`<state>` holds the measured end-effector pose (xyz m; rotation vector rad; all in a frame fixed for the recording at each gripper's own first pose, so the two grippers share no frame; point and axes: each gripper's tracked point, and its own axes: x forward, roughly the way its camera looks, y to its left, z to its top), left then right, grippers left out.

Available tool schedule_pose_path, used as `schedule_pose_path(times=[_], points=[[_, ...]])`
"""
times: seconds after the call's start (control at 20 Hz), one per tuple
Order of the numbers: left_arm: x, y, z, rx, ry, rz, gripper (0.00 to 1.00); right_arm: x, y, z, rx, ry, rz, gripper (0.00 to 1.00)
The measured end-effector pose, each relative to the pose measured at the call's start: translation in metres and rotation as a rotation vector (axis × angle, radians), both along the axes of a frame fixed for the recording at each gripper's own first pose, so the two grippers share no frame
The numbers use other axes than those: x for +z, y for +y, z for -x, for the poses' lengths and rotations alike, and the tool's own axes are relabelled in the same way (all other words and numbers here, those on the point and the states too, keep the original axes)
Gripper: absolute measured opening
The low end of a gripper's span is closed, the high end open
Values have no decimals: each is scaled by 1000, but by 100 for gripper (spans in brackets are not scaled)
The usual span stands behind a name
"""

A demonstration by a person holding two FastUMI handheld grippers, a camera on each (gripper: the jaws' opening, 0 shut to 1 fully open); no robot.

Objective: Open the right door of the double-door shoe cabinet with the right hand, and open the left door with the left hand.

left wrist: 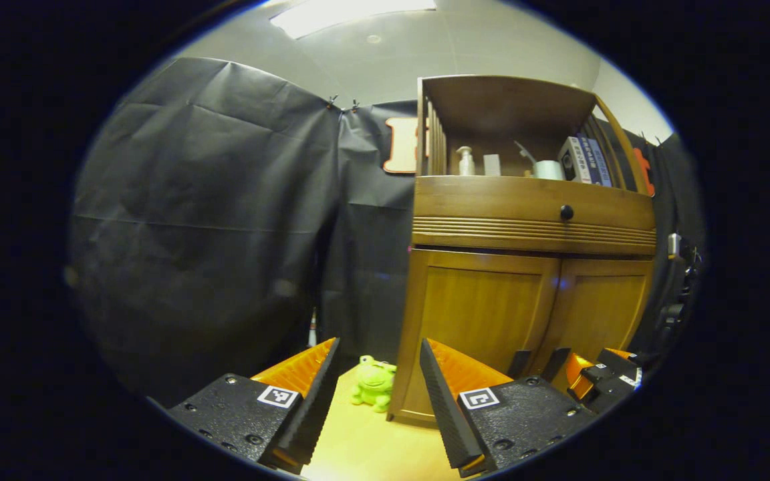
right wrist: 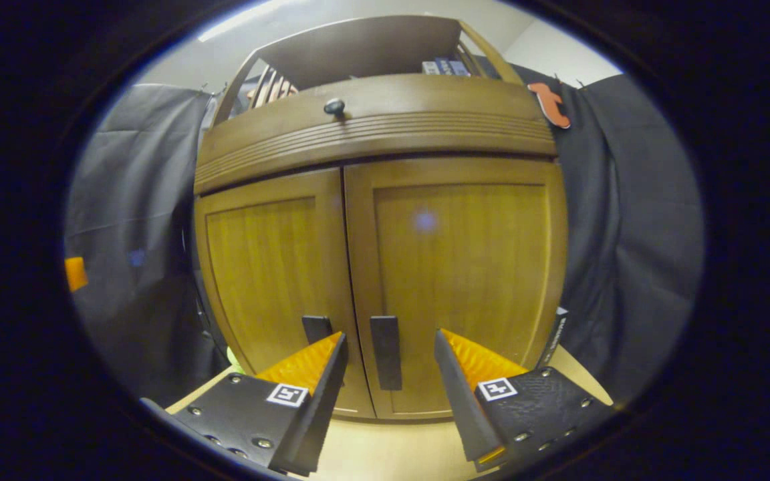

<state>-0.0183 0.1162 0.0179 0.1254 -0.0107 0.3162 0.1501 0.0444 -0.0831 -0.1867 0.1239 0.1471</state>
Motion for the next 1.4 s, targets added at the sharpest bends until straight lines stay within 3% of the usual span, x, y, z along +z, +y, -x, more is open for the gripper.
schedule_pose_path(times=[0.1,0.15,0.2,0.25,0.35,0.4,0.45,0.5,0.55,0.65,0.7,0.75,0.85,0.9,0.95,1.0,1.1,1.4], points=[[4,15,5,48,1,-24,73,-17,3,-22,3,25,22,77],[6,22,7,69,3,-34,73,-24,4,-29,0,36,31,70],[5,27,9,88,8,-42,73,-30,3,-37,-11,37,40,77],[6,31,11,104,12,-49,73,-32,3,-45,-12,38,49,70],[8,35,12,124,12,-54,73,-31,0,-58,-25,27,73,72],[8,37,12,129,13,-55,67,-28,-3,-65,-44,14,89,70],[7,37,11,130,16,-57,73,-31,-6,-67,-58,3,101,63],[6,35,9,127,20,-58,73,-32,-5,-67,-51,9,98,55],[7,33,7,122,22,-58,66,-37,-4,-68,-48,20,92,53],[5,28,2,102,23,-52,67,-40,0,-70,-26,28,92,46],[3,24,0,89,28,-47,73,-43,0,-73,-31,32,102,41],[1,19,-2,73,35,-43,66,-44,1,-71,-32,36,107,32],[-2,13,-4,47,42,-35,65,-44,0,-70,-46,43,77,32],[-3,10,-2,37,41,-33,65,-43,0,-70,-51,46,63,26],[-2,9,-1,30,41,-33,65,-46,-1,-73,-58,56,63,29],[-2,9,0,25,39,-34,67,-43,-1,-70,-60,48,65,23],[0,11,4,26,38,-36,67,-42,-2,-65,-66,59,63,23],[0,22,19,41,39,-21,67,-41,-18,-23,-109,52,55,23]])
